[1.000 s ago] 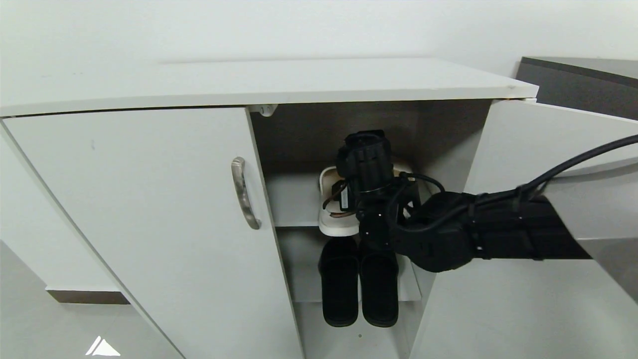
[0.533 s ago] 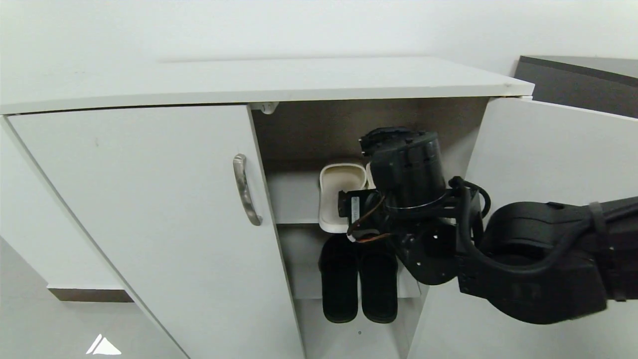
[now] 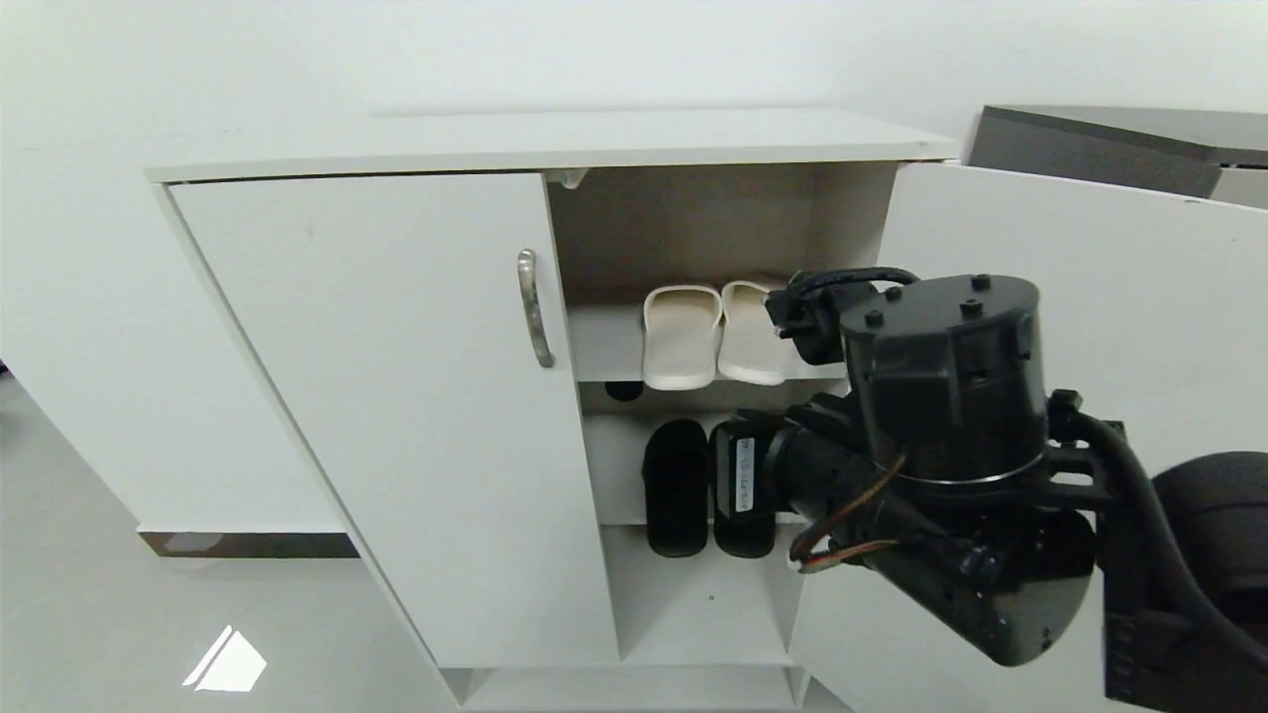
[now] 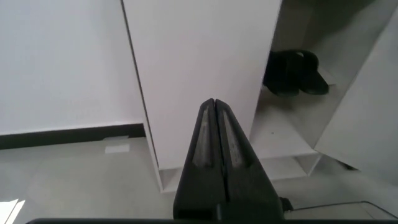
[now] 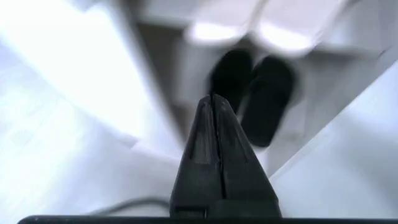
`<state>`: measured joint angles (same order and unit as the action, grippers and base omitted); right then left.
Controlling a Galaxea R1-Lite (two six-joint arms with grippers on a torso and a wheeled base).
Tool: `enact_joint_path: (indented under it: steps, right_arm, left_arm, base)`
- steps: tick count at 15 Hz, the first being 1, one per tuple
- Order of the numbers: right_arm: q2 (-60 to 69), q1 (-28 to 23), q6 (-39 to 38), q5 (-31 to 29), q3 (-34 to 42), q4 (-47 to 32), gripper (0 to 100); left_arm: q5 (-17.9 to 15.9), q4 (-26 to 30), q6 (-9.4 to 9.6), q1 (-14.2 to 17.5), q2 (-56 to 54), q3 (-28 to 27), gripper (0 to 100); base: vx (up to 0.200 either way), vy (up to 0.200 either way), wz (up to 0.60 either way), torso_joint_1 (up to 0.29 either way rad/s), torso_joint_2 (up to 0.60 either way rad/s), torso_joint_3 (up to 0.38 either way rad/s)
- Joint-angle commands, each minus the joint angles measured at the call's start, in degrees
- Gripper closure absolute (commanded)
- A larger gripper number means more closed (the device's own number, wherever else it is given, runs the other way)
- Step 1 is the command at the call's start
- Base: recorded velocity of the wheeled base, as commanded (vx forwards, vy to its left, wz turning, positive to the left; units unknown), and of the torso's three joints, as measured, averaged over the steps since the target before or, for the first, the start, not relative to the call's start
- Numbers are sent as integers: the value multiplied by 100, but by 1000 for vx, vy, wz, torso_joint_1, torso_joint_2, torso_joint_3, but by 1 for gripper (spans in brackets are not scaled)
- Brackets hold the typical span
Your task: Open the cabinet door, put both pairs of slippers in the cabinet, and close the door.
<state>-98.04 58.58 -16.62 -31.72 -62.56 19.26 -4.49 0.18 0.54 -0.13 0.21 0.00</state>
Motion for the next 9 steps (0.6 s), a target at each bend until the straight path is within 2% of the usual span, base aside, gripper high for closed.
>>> enact_joint_path:
  steps: [1,5,7,9]
  right_arm:
    - [399,233,9,166,420,210,100]
    - [593,295,18,219,754,298,100]
    - [602,268,18,403,965,640,100]
    - [619,216,159,641,1317,939,100]
  left_arm:
    - [0,-1,-1,5,-3,0,100]
    - [0,-1,-1,5,-3,0,100]
    - [0,-1,-18,5,-3,0,100]
    - [0,-1,-18,5,-3,0,100]
  base:
    - [-200,0,0,2,2,-2]
    - [-200,0,0,0,5,2]
    - [-200,0,0,0,2,5]
    - [0,0,0,0,0,0]
